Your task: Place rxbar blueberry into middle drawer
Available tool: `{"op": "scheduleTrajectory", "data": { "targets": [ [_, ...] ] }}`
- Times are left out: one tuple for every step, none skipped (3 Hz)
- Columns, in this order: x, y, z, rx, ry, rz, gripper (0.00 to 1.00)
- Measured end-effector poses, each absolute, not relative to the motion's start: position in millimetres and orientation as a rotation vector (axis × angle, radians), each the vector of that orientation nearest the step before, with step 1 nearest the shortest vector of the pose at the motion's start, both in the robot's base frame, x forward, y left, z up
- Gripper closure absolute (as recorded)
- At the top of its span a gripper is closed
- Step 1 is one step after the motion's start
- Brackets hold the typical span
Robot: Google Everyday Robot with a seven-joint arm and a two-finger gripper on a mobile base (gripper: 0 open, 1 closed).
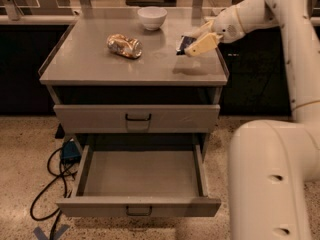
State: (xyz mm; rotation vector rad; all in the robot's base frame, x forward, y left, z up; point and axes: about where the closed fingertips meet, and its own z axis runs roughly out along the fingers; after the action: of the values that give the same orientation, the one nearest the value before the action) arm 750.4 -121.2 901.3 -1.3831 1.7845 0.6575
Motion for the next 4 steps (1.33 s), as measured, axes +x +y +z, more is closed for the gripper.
{"op": "scheduleTrajectory", "data": {
  "targets": [
    [713.3,-171.9,969.2,-1.293,1.701,0.545,1.00],
    [687.1,-184.9,1001.7,-1.255,1.668,0.519,1.00],
    [687.1,-184.9,1001.6,-1.255,1.668,0.519,1.00],
    [674.6,-182.5,989.6,-1.275,1.674,0.535,1.00]
  ]
}}
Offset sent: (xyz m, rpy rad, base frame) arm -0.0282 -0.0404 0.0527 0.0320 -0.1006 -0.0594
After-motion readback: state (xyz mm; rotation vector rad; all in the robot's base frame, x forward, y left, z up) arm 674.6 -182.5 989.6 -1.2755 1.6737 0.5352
